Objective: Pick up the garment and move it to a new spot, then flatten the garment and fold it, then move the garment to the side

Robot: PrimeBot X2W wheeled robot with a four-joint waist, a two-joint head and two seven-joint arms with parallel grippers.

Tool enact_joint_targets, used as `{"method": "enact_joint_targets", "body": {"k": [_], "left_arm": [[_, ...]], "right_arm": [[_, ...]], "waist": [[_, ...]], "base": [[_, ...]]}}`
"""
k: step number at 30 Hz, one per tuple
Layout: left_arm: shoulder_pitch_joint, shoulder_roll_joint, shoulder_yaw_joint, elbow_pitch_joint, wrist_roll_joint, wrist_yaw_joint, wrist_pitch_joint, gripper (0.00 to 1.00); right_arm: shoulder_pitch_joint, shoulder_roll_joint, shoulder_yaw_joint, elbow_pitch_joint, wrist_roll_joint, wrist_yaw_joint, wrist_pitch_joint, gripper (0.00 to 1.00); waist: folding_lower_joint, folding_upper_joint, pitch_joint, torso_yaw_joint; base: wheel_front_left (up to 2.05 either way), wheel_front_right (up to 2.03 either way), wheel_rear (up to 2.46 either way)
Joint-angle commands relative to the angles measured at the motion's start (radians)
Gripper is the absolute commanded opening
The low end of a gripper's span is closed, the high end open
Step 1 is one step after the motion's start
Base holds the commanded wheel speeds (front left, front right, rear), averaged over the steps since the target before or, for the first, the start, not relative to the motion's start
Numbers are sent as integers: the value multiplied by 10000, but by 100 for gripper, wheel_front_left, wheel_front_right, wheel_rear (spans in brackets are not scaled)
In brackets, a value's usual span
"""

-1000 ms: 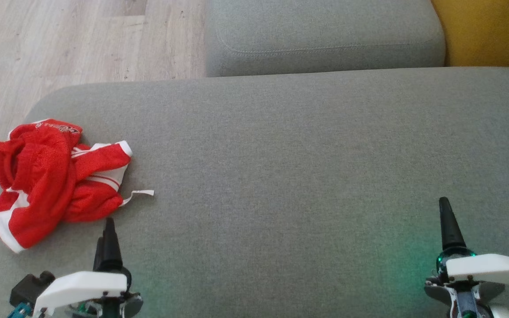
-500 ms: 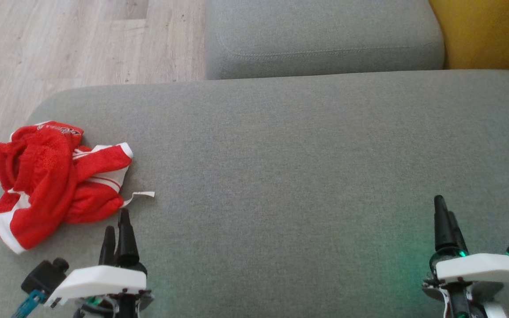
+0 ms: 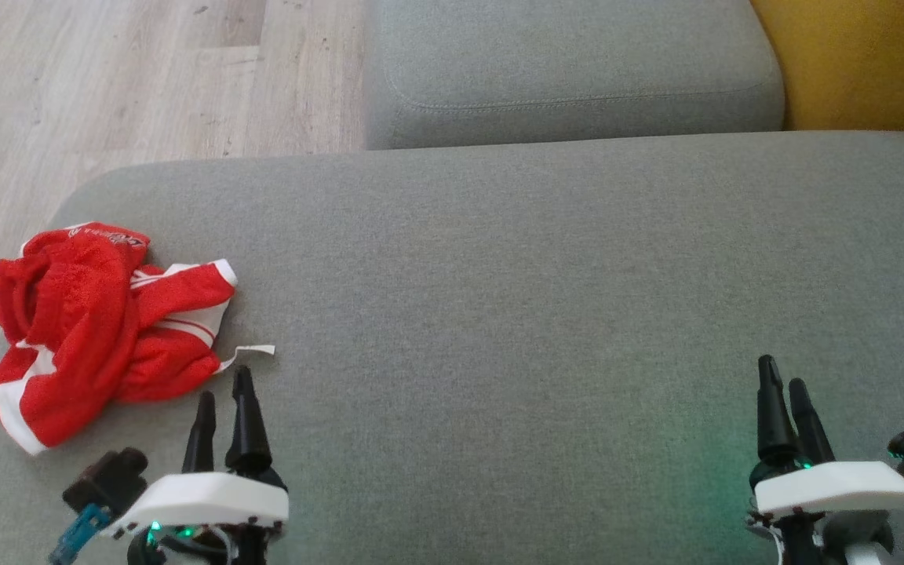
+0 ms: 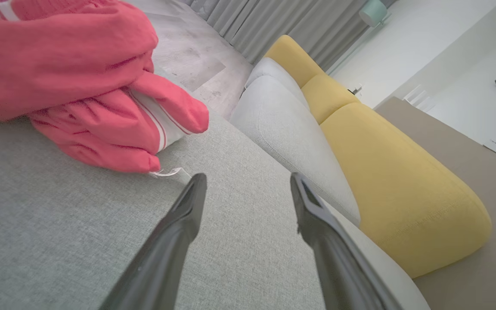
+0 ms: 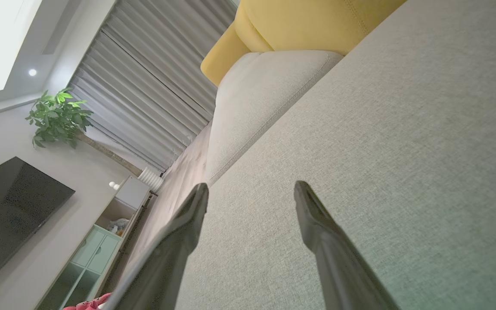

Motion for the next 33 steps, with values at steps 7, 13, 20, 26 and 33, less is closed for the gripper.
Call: {"method": "enact_joint_targets", "body": {"k": [7, 13, 20, 26, 33], "left_arm": [[-266, 54, -93, -409, 1021, 187, -317, 100], [-251, 56, -233, -412, 1690, 304, -496, 100], [-287, 58, -405, -421, 2380, 415, -673, 100], [-302, 60, -587, -487, 3076, 531, -851, 100], [-287, 62, -782, -417, 3852, 666, -1059, 100]], "right_arm": [[-190, -73, 276, -451, -1051, -4, -320, 100], [-143, -76, 369, -497, -1721, -5, -497, 100], [-72, -80, 427, -561, -2388, -5, -673, 100], [-34, -84, 494, -580, -3088, -5, -850, 100], [36, -88, 619, -609, -3930, -6, -1056, 100]], "waist": [[0, 0, -86, 13], [0, 0, -139, -3], [0, 0, -150, 21], [0, 0, -178, 64], [0, 0, -232, 70]], "base": [[0, 0, 0], [0, 0, 0], [0, 0, 0], [0, 0, 0], [0, 0, 0]]}}
